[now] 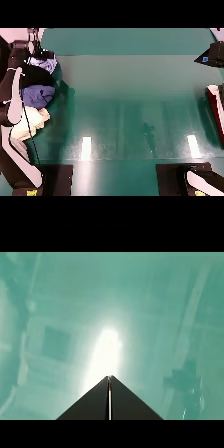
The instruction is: Fold the shirts.
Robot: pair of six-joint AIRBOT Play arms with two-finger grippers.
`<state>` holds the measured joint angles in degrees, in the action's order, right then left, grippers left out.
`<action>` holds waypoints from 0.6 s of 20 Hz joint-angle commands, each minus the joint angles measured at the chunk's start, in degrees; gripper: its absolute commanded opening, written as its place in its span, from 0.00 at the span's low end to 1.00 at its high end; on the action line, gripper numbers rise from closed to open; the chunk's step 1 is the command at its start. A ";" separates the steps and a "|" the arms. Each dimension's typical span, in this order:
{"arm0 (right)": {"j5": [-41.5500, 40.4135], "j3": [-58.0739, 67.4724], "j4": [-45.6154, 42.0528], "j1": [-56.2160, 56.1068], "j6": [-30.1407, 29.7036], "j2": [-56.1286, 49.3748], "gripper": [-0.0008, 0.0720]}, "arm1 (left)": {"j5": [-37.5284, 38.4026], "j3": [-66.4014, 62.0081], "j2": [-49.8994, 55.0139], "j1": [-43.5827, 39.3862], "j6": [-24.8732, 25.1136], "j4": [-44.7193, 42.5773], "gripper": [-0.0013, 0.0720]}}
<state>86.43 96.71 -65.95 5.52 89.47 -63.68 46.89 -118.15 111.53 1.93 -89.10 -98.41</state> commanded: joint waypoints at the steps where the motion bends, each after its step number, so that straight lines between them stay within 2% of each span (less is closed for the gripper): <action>1: -7.56 0.09 0.57 -0.07 0.04 0.15 0.04 | -5.18 -1.03 -8.66 -3.13 4.96 3.13 0.06; 5: -19.93 0.09 0.98 -0.07 0.04 0.98 0.04 | -4.46 -1.01 -24.15 -8.39 15.37 14.78 0.06; 7: -23.89 0.09 1.95 -0.04 0.02 2.08 0.04 | -1.09 -1.01 -30.82 -10.36 20.81 25.55 0.06; 10: -27.80 0.09 1.97 -0.04 0.04 4.20 0.03 | 5.77 -1.01 -37.38 -12.07 29.86 46.12 0.06; 12: -28.44 0.09 1.86 -0.04 0.04 5.92 0.03 | 13.16 -0.90 -38.56 -13.29 31.47 55.15 0.06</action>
<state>61.91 96.75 -64.18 5.52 89.49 -59.68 50.98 -119.11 77.34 -9.58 -64.23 -61.17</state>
